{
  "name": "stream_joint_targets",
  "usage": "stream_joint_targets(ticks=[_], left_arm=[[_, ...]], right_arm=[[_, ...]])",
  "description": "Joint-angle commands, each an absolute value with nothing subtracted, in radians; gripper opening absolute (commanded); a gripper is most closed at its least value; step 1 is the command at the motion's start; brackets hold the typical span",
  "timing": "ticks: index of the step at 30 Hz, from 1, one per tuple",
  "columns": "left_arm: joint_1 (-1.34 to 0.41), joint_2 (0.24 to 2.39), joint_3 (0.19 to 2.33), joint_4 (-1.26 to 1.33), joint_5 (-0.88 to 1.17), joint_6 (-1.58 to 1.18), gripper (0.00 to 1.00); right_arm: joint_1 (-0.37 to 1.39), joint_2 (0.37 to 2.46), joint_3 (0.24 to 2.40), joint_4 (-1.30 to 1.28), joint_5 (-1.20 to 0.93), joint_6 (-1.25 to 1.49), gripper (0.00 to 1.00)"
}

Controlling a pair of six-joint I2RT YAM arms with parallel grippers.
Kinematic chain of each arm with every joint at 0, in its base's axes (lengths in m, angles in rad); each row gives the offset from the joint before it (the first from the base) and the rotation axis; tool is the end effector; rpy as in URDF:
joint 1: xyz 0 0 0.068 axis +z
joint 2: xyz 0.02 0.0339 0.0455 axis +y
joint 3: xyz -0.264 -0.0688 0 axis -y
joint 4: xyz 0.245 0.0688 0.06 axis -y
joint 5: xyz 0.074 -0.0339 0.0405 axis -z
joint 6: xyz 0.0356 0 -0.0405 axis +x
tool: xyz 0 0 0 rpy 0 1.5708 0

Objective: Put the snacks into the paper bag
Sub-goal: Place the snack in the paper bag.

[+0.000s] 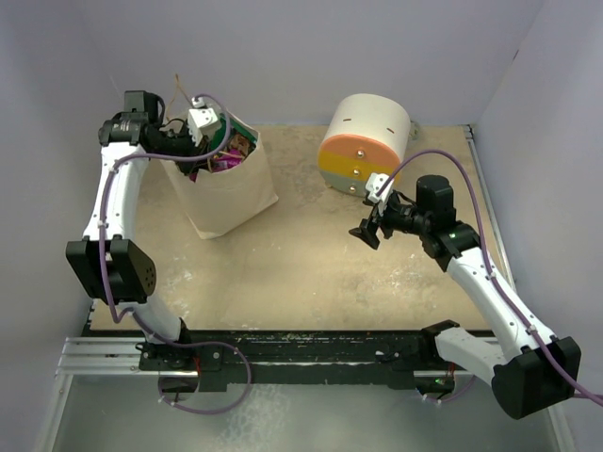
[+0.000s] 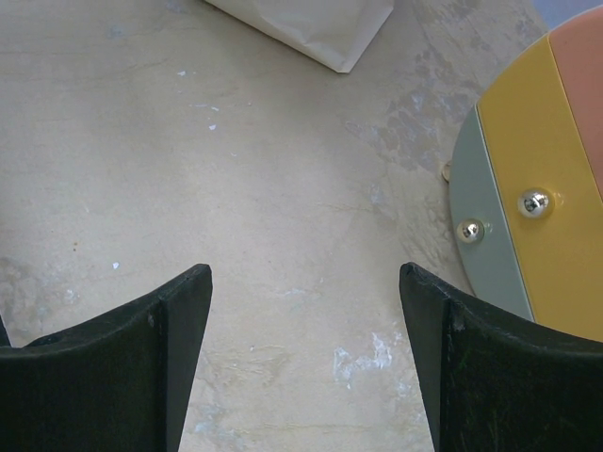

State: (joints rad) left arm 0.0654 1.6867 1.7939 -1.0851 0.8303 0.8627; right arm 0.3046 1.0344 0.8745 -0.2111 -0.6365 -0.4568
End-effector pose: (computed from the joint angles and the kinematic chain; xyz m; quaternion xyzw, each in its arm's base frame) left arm 0.3435 -0.0038 0.3803 0.4483 0.7608 -0.2253 0.4117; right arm 0.2151 0.0898 0.3234 -0.4553 0.6622 0.2168 0.5543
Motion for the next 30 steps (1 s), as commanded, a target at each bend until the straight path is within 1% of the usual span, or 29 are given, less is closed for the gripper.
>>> stream_joint_targets(ticks=[1,6,8,10,12,16,22,28,30], left_arm=[[0.063,1.715,1.853,-1.136,0.792,0.813,0.19],[0.064,1.697,1.865,-1.147,0.778,0.802,0.32],[0.063,1.69,1.878,-1.157,0.774,0.806,0.39],[0.064,1.675,1.891,-1.154,0.765,0.812,0.5],[0.063,1.644,1.889,-1.13,0.75,0.809,0.55],[0.064,1.577,1.857,-1.026,0.695,0.764,0.64],[0.063,1.474,1.78,-0.842,0.603,0.698,0.85],[0.063,1.374,1.698,-0.68,0.49,0.624,0.99],[0.063,1.343,1.673,-0.634,0.422,0.575,0.99]], right_arm=[[0.299,1.026,0.871,-0.167,-0.627,-0.468,0.83],[0.298,1.025,0.871,-0.167,-0.627,-0.468,0.83],[0.298,1.023,0.87,-0.167,-0.626,-0.468,0.83],[0.296,1.023,0.87,-0.167,-0.626,-0.468,0.83],[0.296,1.025,0.87,-0.167,-0.624,-0.468,0.83],[0.295,1.028,0.869,-0.166,-0.629,-0.468,0.83],[0.293,1.031,0.868,-0.164,-0.633,-0.466,0.84],[0.287,1.026,0.867,-0.161,-0.629,-0.459,0.84],[0.283,1.025,0.867,-0.156,-0.627,-0.447,0.84]])
